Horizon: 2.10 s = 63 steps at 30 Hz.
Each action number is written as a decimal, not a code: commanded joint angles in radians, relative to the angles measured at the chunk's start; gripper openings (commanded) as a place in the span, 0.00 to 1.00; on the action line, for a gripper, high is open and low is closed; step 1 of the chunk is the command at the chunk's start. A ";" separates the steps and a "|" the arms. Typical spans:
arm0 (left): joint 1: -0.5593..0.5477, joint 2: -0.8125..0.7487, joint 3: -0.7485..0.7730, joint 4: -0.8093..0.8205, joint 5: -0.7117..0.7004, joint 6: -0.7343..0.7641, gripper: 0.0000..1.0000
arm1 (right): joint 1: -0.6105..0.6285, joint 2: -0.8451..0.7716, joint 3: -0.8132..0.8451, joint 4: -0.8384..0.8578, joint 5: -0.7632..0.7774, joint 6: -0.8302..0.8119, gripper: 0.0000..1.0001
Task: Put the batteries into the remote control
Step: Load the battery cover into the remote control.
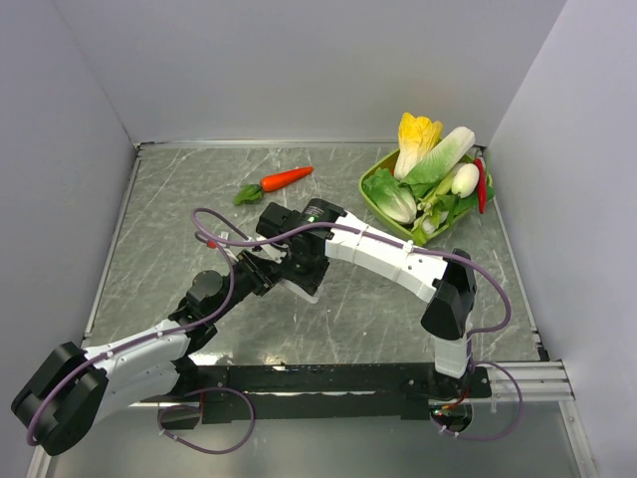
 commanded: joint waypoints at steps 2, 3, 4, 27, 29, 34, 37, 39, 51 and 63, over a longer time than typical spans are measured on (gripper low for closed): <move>-0.009 0.003 0.023 0.095 0.052 -0.036 0.01 | -0.013 -0.021 0.044 -0.063 0.044 -0.012 0.27; -0.010 0.001 0.023 0.094 0.051 -0.038 0.01 | -0.013 -0.020 0.047 -0.064 0.044 -0.012 0.28; -0.008 0.003 0.021 0.097 0.051 -0.042 0.01 | -0.013 -0.018 0.049 -0.066 0.044 -0.012 0.29; -0.008 -0.005 -0.005 0.094 0.023 -0.096 0.01 | -0.011 -0.012 0.098 -0.101 0.044 -0.022 0.43; -0.008 -0.005 -0.010 0.094 0.020 -0.099 0.01 | -0.010 -0.006 0.102 -0.104 0.038 -0.021 0.42; -0.010 -0.013 -0.010 0.089 0.013 -0.104 0.01 | -0.011 -0.001 0.114 -0.106 0.022 -0.010 0.40; -0.010 -0.013 -0.007 0.094 0.011 -0.108 0.01 | -0.010 0.000 0.118 -0.104 0.024 -0.006 0.38; -0.008 -0.013 -0.005 0.097 0.011 -0.111 0.01 | -0.011 0.005 0.122 -0.104 0.022 0.001 0.37; -0.010 -0.016 -0.016 0.127 0.002 -0.177 0.01 | -0.007 0.031 0.173 -0.124 0.022 0.002 0.38; -0.010 -0.023 -0.019 0.138 0.006 -0.190 0.01 | -0.004 0.043 0.208 -0.137 0.024 0.004 0.43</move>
